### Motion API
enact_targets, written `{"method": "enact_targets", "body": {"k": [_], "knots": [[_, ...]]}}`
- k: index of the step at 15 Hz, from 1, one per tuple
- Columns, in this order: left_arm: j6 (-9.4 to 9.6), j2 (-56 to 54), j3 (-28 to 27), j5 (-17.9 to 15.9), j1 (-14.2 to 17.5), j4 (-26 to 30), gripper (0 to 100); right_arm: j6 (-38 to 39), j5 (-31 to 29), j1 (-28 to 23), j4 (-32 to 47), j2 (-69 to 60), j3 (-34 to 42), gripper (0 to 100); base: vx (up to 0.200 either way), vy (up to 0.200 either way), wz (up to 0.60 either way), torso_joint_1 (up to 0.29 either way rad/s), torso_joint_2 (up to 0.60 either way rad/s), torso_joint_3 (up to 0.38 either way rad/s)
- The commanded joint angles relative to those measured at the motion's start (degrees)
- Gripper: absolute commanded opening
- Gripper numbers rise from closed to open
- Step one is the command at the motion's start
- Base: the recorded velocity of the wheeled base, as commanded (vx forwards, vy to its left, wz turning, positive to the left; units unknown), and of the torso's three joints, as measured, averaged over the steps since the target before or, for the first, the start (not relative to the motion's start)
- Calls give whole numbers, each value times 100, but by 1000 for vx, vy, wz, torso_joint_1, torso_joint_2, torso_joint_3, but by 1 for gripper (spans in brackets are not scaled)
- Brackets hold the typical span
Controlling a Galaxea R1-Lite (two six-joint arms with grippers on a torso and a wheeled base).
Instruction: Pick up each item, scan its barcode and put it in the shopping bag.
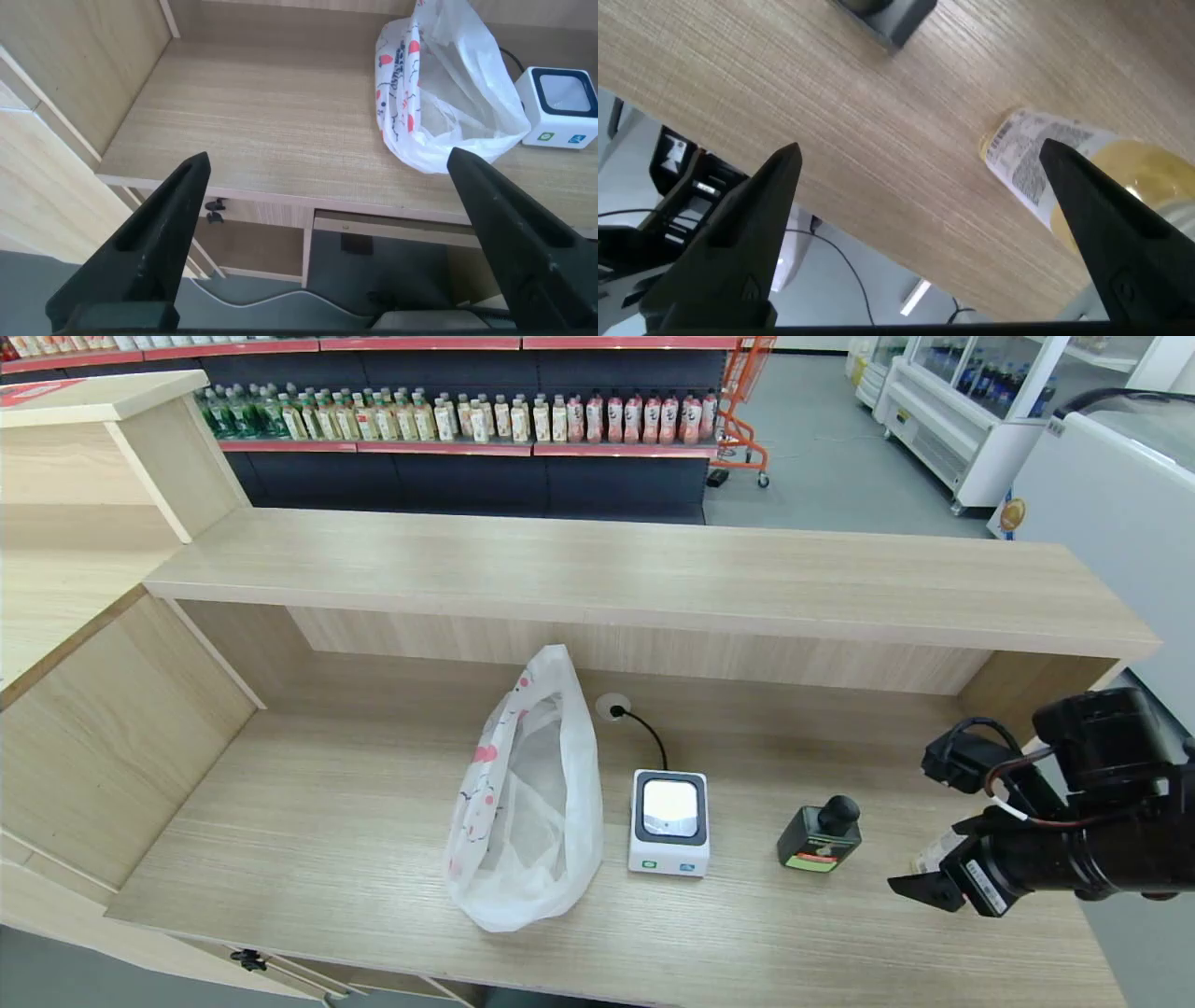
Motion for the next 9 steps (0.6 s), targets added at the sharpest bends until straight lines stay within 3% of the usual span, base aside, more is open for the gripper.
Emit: {"method": "enact_targets", "body": {"k": [1, 9], "knots": [[-1, -2, 0, 0, 1, -4, 100, -6, 47, 147, -168, 483, -184, 100, 0, 0, 0, 0, 0, 0], [-1, -2, 0, 0, 1, -4, 100, -15, 188, 490, -968, 1459, -492, 100, 0, 0, 0, 0, 0, 0]]}}
